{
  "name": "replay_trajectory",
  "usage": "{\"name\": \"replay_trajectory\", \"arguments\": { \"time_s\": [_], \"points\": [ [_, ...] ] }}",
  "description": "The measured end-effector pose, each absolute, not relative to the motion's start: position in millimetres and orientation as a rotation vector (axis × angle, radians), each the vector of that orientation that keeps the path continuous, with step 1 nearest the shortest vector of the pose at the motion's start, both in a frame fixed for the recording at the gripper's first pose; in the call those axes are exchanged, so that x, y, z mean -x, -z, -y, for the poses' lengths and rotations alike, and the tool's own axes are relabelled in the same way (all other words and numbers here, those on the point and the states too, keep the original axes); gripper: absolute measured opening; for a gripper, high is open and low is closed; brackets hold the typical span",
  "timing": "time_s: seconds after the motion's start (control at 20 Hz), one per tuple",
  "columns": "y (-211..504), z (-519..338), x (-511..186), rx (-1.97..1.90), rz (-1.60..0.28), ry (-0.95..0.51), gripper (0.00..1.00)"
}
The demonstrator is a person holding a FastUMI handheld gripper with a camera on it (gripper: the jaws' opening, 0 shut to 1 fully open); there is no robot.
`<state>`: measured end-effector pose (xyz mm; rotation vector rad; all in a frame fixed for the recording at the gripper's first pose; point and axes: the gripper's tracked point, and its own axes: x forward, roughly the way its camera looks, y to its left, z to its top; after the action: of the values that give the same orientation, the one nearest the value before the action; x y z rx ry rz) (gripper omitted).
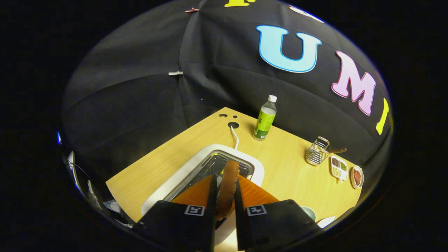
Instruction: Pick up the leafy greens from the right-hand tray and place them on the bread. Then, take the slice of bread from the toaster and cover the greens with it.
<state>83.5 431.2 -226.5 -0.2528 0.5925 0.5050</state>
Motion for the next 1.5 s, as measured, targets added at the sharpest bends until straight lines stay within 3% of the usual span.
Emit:
{"name": "replay_trajectory", "arguments": {
  "time_s": [0.5,1.0,1.5],
  "points": [
    [207.4,-432.8,-81.3,0.174,-0.61,-0.608,0.12],
    [127.2,-402.0,-91.9,0.049,-0.522,-0.586,0.12],
    [94.4,-277.7,-113.7,-0.088,-0.483,-0.417,0.12]
  ]
}}
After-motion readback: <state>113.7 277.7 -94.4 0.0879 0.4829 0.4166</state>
